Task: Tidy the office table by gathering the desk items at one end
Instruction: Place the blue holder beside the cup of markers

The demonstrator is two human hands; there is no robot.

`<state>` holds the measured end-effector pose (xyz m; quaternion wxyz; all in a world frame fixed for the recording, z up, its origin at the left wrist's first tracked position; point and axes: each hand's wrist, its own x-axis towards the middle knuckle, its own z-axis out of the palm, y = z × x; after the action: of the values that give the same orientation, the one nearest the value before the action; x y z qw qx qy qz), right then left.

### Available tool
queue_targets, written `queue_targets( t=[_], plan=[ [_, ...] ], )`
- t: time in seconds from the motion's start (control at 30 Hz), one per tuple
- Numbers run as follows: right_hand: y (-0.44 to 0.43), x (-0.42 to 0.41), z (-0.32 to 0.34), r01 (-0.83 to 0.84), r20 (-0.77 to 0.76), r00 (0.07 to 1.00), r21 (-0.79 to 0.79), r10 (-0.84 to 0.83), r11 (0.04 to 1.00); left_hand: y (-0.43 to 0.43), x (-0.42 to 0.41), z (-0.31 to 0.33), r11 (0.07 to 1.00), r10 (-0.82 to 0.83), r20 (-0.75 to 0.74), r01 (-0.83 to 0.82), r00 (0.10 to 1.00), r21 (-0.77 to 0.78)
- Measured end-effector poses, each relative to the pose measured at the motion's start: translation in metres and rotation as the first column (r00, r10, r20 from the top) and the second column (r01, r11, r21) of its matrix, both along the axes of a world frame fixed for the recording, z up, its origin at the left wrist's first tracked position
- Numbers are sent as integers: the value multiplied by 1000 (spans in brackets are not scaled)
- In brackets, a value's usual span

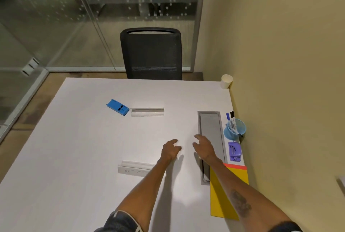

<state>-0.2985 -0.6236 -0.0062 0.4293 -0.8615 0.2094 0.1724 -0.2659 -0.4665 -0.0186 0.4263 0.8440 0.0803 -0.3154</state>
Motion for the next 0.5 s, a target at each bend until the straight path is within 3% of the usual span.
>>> queue_targets(
  t=[0.23,0.5],
  plan=[
    [43,56,1,-168,3,986,-52,168,985,51,38,0,997,-2,48,-2,999,79],
    [102,114,-9,-338,-10,941,-94,339,936,117,76,-15,984,137,21,-139,990,111]
  ],
)
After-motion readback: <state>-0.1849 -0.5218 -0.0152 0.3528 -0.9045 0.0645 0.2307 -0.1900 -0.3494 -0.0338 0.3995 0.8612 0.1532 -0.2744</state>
